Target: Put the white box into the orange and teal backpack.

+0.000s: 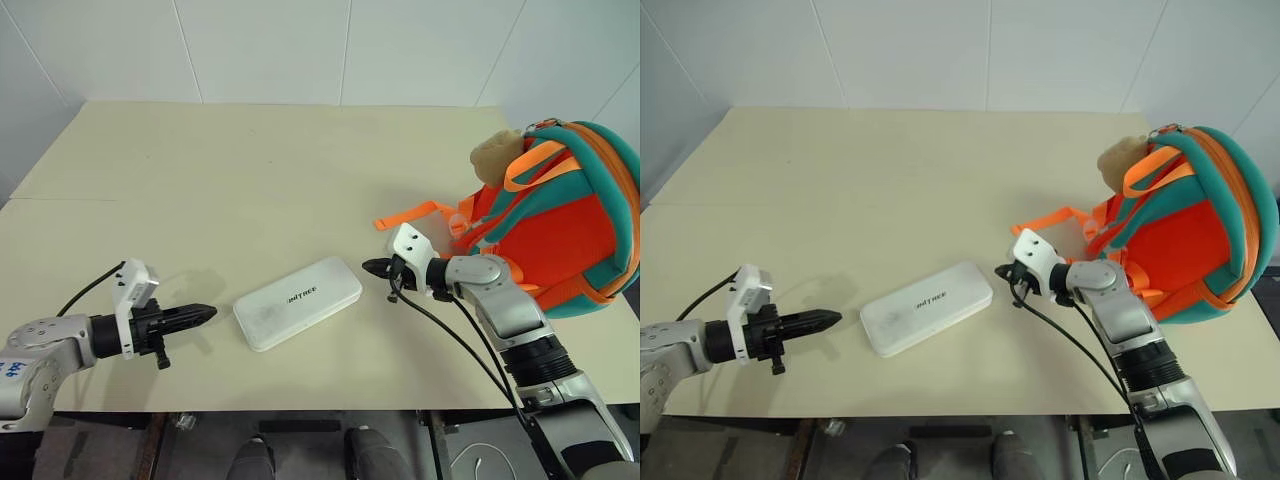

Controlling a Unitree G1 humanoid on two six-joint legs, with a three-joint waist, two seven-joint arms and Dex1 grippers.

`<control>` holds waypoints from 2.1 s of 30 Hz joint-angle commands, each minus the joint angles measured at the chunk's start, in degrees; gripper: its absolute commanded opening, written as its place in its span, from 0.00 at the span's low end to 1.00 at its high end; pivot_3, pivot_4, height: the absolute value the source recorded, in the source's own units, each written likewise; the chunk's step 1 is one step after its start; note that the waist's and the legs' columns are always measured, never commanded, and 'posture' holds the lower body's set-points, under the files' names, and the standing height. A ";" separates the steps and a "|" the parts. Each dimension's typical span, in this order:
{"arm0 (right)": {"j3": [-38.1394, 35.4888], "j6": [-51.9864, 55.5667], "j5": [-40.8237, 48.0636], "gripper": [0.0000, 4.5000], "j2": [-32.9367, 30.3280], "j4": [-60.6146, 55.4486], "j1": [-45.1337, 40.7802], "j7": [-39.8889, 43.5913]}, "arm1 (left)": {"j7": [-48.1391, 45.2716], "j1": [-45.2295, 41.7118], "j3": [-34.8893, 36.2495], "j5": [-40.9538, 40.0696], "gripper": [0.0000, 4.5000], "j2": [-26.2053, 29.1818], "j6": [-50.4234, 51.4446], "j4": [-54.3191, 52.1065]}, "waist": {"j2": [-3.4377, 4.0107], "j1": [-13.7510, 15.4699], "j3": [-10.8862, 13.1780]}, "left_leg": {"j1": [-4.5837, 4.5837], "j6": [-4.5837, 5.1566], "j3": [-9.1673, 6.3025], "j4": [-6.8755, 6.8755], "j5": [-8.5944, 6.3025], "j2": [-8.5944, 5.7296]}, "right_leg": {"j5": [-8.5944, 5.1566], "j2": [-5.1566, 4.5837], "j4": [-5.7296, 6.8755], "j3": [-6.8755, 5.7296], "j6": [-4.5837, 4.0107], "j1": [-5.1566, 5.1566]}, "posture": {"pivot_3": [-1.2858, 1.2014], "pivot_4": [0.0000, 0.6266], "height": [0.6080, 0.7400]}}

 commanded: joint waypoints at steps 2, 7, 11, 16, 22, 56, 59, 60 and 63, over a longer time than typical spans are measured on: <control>-0.44 -0.65 -0.40 0.00 0.85 -0.56 -0.78 -0.62 | 1.25 -2.43 -3.04 0.90 0.01 -0.58 1.14 -0.46 | 0.00 -0.03 0.00 | 0.00 0.00 0.00 -0.02 0.00 0.00 | 0.00 0.00 -0.01 0.00 0.00 -0.01 | 0.52 0.24 1.00; -0.22 0.25 -1.66 0.00 2.08 -0.29 -1.11 -1.97 | 2.03 -3.92 -5.48 0.93 0.01 -1.65 1.97 -0.93 | -0.01 -0.09 -0.01 | 0.00 0.00 0.01 0.01 0.00 0.00 | 0.01 0.00 0.01 0.02 0.01 0.00 | 0.52 0.24 1.00; 0.01 0.95 -1.12 0.00 2.18 -2.03 -0.55 -0.80 | 2.20 -4.77 -6.84 1.47 0.01 -2.81 1.48 -0.36 | -0.01 0.00 -0.01 | 0.00 0.00 0.00 0.00 0.00 0.00 | 0.01 0.00 0.01 0.01 0.01 0.00 | 0.52 0.24 1.00; 0.07 2.56 -0.28 0.00 2.21 -4.68 0.16 0.43 | 2.51 -4.92 -7.83 2.32 0.01 -3.45 0.53 0.03 | -0.01 0.02 -0.01 | 0.00 0.00 0.00 0.00 0.00 0.00 | 0.01 0.00 0.00 0.01 0.02 0.00 | 0.52 0.24 1.00; 0.12 5.92 1.09 0.00 0.85 -10.31 2.68 2.44 | 2.83 -6.55 -7.85 4.72 0.01 -4.74 -3.23 2.12 | -0.01 0.14 -0.01 | 0.01 0.00 0.00 0.02 0.00 0.00 | 0.01 0.00 0.01 0.01 0.02 0.00 | 0.52 0.24 1.00; -1.79 15.51 6.34 0.00 -11.70 -23.24 11.99 6.89 | -3.40 -7.47 -7.44 8.38 0.01 -0.52 -4.19 5.03 | -0.02 0.46 -0.01 | -0.01 0.03 0.01 0.01 -0.03 -0.01 | 0.01 0.01 -0.12 0.02 0.02 0.03 | 0.52 0.24 1.00; -2.94 14.03 5.87 0.00 -13.21 -21.37 11.79 7.06 | -3.55 -6.79 -5.58 7.84 0.01 1.33 -3.70 4.87 | -0.02 0.53 -0.01 | -0.01 0.04 0.02 0.01 -0.04 -0.01 | 0.00 0.00 -0.15 0.02 0.01 0.03 | 0.52 0.24 1.00; -3.41 13.74 6.01 0.00 -13.63 -20.88 11.59 7.13 | -3.33 -6.57 -5.39 8.44 0.01 2.51 -3.57 4.51 | -0.03 0.51 -0.01 | -0.01 0.05 0.02 0.00 -0.04 -0.01 | 0.00 0.01 -0.15 0.02 0.01 0.02 | 0.52 0.24 1.00; -4.46 13.43 6.24 0.00 -14.45 -19.68 10.98 7.11 | -0.70 -7.83 -2.90 9.29 0.01 2.34 -6.17 4.96 | -0.01 0.58 0.00 | -0.01 0.07 0.02 -0.01 -0.05 0.00 | -0.01 0.01 -0.15 0.03 -0.01 0.01 | 0.52 0.24 1.00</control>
